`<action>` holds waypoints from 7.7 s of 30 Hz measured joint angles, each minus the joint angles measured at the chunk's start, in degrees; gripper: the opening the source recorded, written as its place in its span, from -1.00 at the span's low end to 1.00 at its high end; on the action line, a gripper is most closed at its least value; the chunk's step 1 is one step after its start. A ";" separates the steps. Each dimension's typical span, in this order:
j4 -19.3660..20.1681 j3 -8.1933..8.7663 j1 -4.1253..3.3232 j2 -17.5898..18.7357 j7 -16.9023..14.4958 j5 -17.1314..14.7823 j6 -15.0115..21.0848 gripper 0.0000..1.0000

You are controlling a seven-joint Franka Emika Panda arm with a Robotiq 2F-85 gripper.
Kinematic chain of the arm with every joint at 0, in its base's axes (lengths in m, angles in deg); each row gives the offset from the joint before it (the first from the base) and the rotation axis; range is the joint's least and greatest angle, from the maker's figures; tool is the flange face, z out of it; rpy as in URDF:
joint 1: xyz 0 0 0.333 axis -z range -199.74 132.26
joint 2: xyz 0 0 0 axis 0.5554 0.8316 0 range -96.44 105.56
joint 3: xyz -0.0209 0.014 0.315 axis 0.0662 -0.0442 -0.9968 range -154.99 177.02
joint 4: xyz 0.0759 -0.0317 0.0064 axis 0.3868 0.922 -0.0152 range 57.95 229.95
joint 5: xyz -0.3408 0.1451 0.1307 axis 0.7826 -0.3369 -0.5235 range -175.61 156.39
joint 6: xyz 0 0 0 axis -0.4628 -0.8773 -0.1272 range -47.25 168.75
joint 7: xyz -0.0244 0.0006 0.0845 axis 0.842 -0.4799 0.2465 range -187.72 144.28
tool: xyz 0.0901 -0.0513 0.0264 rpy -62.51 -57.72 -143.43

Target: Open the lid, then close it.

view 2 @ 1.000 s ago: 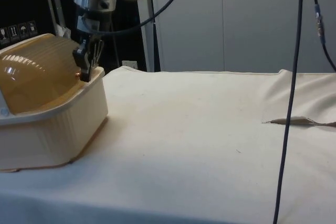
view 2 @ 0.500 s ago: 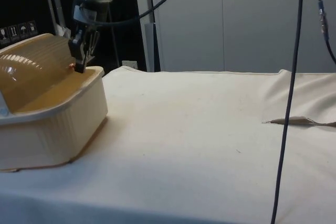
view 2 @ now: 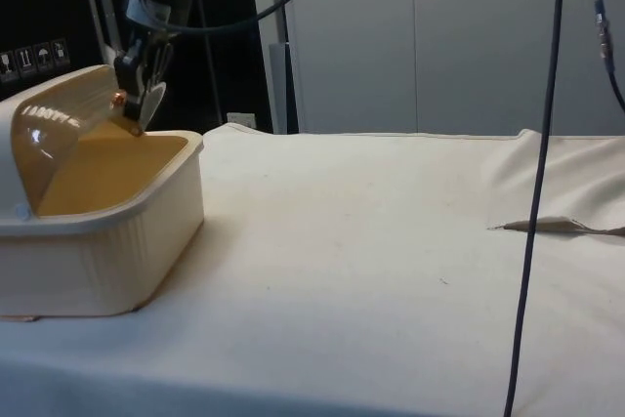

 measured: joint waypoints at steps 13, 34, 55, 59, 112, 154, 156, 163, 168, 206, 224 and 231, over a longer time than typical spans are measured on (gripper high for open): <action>-2.01 0.00 -0.06 0.63 -0.57 0.00 1.78 -1.00; -7.22 0.00 -0.06 2.41 -0.63 0.00 1.66 -1.00; -13.64 0.00 0.23 1.32 -0.92 -0.11 -6.19 -1.00; -14.90 0.00 0.34 1.32 -0.92 -0.17 -7.85 -1.00; -23.32 -0.17 0.29 2.52 -1.38 -0.52 -20.00 1.00; -35.24 0.46 1.15 13.01 -1.60 -0.57 -18.62 0.76; -35.24 0.46 1.15 13.01 -1.60 -0.57 -18.62 0.66; -35.24 0.46 1.09 13.06 -1.60 -0.57 -18.62 -0.15; -35.24 0.46 1.09 13.06 -1.60 -0.57 -18.62 -0.62; -23.38 0.00 -0.57 8.77 -1.32 0.23 -10.54 -1.00; -23.20 -0.06 -0.86 10.14 -1.32 0.23 -9.68 -1.00; -23.20 -0.06 -0.92 10.37 -1.32 0.23 -9.68 -1.00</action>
